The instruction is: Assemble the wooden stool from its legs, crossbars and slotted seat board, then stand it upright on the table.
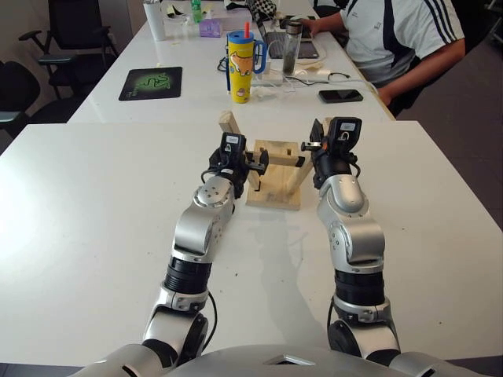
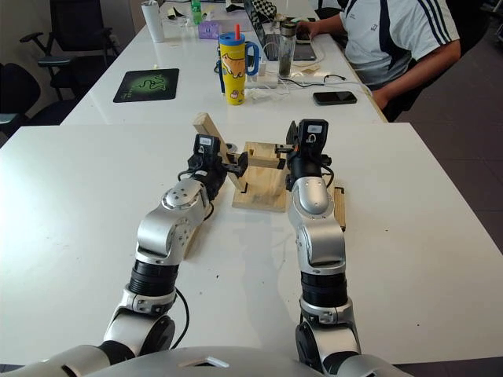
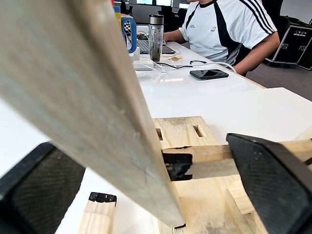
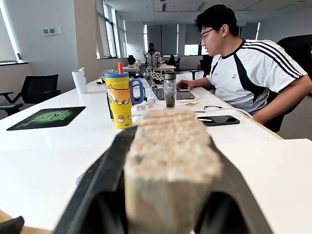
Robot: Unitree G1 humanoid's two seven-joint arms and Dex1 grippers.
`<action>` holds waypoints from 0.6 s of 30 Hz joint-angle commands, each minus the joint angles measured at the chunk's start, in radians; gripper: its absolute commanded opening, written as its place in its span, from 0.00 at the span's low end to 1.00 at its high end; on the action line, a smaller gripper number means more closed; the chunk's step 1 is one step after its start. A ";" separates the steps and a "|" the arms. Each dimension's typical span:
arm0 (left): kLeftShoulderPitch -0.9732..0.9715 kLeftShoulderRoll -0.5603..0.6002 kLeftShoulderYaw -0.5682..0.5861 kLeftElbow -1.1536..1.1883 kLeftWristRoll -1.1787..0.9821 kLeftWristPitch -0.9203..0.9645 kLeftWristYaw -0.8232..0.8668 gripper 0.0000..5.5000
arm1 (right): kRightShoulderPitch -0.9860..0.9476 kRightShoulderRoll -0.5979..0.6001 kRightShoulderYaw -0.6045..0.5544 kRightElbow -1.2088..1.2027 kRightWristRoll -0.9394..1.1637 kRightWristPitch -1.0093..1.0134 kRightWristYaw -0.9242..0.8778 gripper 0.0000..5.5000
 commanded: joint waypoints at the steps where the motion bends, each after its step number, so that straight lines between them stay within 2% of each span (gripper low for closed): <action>1: 0.037 0.011 0.023 0.022 0.010 0.019 0.017 0.90 | 0.050 -0.002 0.011 0.048 -0.002 0.075 0.018 0.21; 12: 0.018 -0.024 0.006 -0.093 -0.042 -0.019 -0.021 0.90 | 0.049 -0.004 0.009 0.047 -0.002 0.073 0.023 0.21; 18: -0.005 -0.039 0.051 -0.156 -0.084 -0.010 -0.011 0.90 | 0.053 -0.004 0.009 0.044 -0.004 0.071 0.022 0.21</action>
